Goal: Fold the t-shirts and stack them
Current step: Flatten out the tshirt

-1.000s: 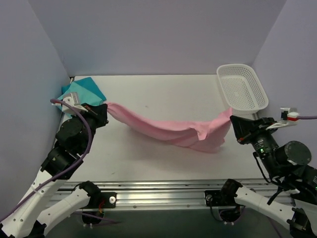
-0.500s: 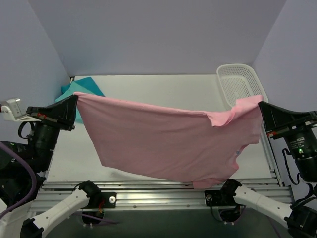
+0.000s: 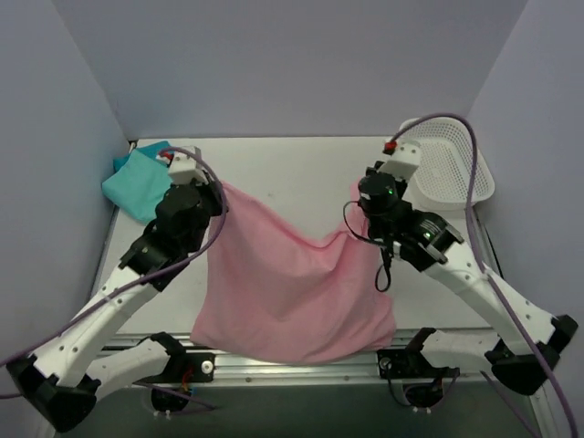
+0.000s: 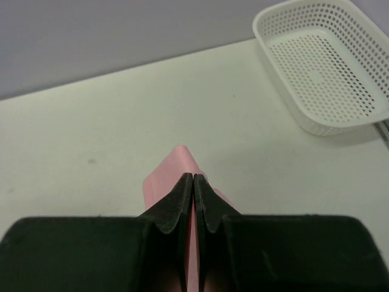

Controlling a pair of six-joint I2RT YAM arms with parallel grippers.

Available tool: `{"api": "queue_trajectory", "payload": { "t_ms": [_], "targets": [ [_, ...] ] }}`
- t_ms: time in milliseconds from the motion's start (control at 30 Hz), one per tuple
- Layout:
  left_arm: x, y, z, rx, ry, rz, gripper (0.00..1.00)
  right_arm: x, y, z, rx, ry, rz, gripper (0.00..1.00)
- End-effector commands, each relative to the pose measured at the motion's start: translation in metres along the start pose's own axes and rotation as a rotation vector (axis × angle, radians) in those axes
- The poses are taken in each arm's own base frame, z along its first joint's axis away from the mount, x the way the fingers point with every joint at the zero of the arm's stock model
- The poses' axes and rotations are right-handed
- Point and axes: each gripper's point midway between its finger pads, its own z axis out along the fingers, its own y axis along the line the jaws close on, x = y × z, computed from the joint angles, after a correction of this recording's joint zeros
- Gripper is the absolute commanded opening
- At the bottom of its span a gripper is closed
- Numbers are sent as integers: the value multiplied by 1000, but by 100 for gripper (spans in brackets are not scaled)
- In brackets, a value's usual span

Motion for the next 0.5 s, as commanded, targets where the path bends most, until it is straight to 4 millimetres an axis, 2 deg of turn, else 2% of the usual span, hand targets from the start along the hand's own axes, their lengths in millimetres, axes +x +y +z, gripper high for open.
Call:
{"api": "queue_trajectory", "payload": {
  "t_ms": [0,33,67,100,133,200,233,267,300,333,400,433,467],
  "targets": [
    [1,5,40,-65,-59,-41,2,12,-10,42,148,-35,32,0],
    [26,7,67,-81,-1,-53,2,32,-4,58,147,10,1,0],
    [41,12,82,-79,40,-64,2,42,-4,68,160,25,-7,0],
    [57,26,98,-81,83,-79,2,53,-5,80,177,33,-4,0],
    [78,34,123,-95,101,-93,2,70,-14,99,225,63,-32,0],
    [101,51,147,-133,112,-108,2,83,-20,122,267,78,-25,0],
    [126,57,168,-153,145,-103,2,104,-33,147,327,116,-48,0],
    [136,65,181,-182,163,-98,2,104,-31,161,336,112,-36,0],
    [145,66,192,-196,175,-91,2,121,-36,173,365,137,-54,0],
    [161,73,214,-222,208,-80,2,144,-35,196,386,173,-90,0],
    [177,81,233,-245,236,-74,2,160,-39,223,423,186,-98,0],
    [188,87,249,-257,246,-67,2,179,-35,243,435,211,-118,0],
    [194,92,256,-271,249,-65,2,183,-37,254,446,214,-117,0]
  ]
}}
